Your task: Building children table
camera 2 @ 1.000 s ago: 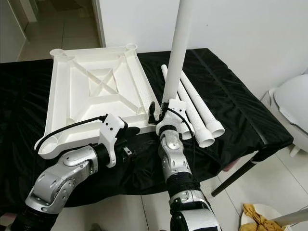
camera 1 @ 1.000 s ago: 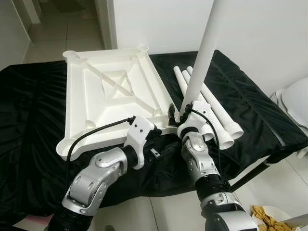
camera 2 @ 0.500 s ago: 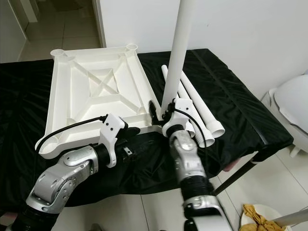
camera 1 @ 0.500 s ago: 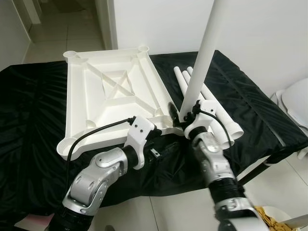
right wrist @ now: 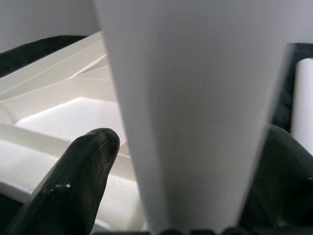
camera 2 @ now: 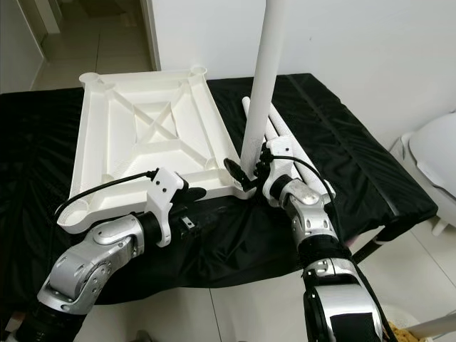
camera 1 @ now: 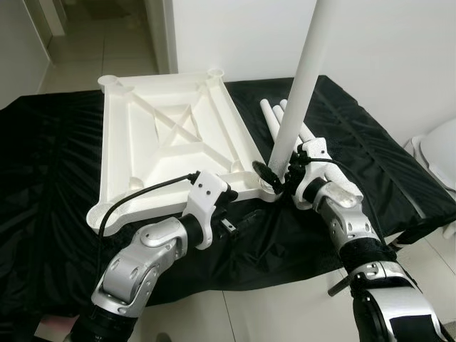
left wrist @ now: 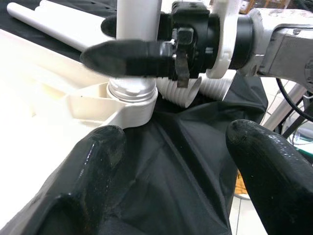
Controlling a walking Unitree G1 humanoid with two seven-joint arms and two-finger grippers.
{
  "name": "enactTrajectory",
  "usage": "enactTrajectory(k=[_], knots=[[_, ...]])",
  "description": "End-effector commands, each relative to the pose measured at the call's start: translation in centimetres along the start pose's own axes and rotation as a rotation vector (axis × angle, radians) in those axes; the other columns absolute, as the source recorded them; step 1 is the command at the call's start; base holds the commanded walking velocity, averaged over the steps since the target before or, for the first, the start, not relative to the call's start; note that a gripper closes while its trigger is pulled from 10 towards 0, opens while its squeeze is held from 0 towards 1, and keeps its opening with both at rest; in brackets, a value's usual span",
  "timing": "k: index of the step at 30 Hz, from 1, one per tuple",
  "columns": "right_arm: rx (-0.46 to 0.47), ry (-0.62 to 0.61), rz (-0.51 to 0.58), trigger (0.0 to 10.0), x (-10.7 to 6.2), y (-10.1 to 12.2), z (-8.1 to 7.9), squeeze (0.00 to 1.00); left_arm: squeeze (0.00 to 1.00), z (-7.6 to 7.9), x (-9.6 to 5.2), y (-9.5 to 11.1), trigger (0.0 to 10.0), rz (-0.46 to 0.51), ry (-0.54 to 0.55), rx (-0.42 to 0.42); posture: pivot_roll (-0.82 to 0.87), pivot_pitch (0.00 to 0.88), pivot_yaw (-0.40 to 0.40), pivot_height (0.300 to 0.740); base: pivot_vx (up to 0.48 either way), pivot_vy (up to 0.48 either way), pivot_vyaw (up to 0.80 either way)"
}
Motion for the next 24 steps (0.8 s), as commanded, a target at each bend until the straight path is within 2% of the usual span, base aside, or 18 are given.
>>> enactTrajectory(k=[1, 8, 9, 11, 12, 24], knots=[[-0.016, 0.038, -0.011, 10.0, 0.3, 0.0, -0.1, 0.00, 0.00, 0.1, 0.0, 0.2, 10.0, -0.001, -0.017, 0.008, -0.03, 0.018, -0.002, 0.740, 0.000, 0.000, 0.00], [-0.016, 0.093, -0.042, 10.0, 1.3, -0.4, -0.9, 0.00, 0.00, 0.0, -0.2, 0.3, 10.0, -0.003, -0.012, 0.008, -0.02, 0.030, 0.002, 0.740, 0.000, 0.000, 0.00], [-0.019, 0.090, -0.046, 2.4, 1.4, -0.4, -0.9, 0.00, 0.00, 0.0, -0.2, 0.4, 10.0, -0.002, -0.011, 0.009, -0.02, 0.032, 0.002, 0.740, 0.000, 0.000, 0.00], [-0.020, 0.087, -0.049, 2.4, 1.5, -0.4, -0.8, 0.00, 0.00, 0.0, -0.2, 0.4, 10.0, -0.001, -0.010, 0.009, -0.02, 0.033, 0.002, 0.740, 0.000, 0.000, 0.00], [-0.021, 0.088, -0.058, 0.0, 1.6, -0.5, -0.8, 0.00, 0.00, 0.0, -0.2, 0.4, 10.0, 0.000, -0.008, 0.009, -0.02, 0.035, 0.000, 0.740, 0.000, 0.000, 0.00], [-0.027, 0.090, -0.089, 0.0, 0.6, -1.8, -0.5, 0.00, 0.00, 0.0, -0.3, 0.4, 10.0, 0.004, -0.001, 0.003, -0.03, 0.042, -0.002, 0.740, 0.000, 0.000, 0.00]])
Point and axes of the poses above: a point about 5 cm out from each wrist's last joint towards the gripper, its own x axis pointing out of the wrist towards the gripper, its own y axis along the axis of the wrist's last joint, z = x × y, the point moved 4 cm from there along x, pointing out of the wrist towards the gripper, and after that the axes turned 7 degrees about -x, right-handed, at the moved point
